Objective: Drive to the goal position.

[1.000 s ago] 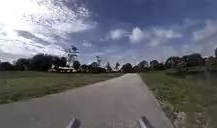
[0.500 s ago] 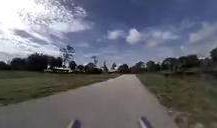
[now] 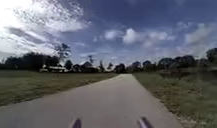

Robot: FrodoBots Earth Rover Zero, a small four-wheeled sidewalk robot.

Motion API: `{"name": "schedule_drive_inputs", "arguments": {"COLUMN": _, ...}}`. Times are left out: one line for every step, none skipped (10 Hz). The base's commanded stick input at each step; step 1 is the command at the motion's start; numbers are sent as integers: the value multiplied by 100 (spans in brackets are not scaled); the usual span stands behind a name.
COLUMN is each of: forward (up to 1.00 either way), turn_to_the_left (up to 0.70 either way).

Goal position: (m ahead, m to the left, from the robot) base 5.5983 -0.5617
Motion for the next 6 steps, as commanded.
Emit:
{"name": "schedule_drive_inputs", "arguments": {"forward": 69, "turn_to_the_left": 3}}
{"name": "schedule_drive_inputs", "arguments": {"forward": 69, "turn_to_the_left": 3}}
{"name": "schedule_drive_inputs", "arguments": {"forward": 69, "turn_to_the_left": 3}}
{"name": "schedule_drive_inputs", "arguments": {"forward": 69, "turn_to_the_left": 3}}
{"name": "schedule_drive_inputs", "arguments": {"forward": 69, "turn_to_the_left": 3}}
{"name": "schedule_drive_inputs", "arguments": {"forward": 69, "turn_to_the_left": 3}}
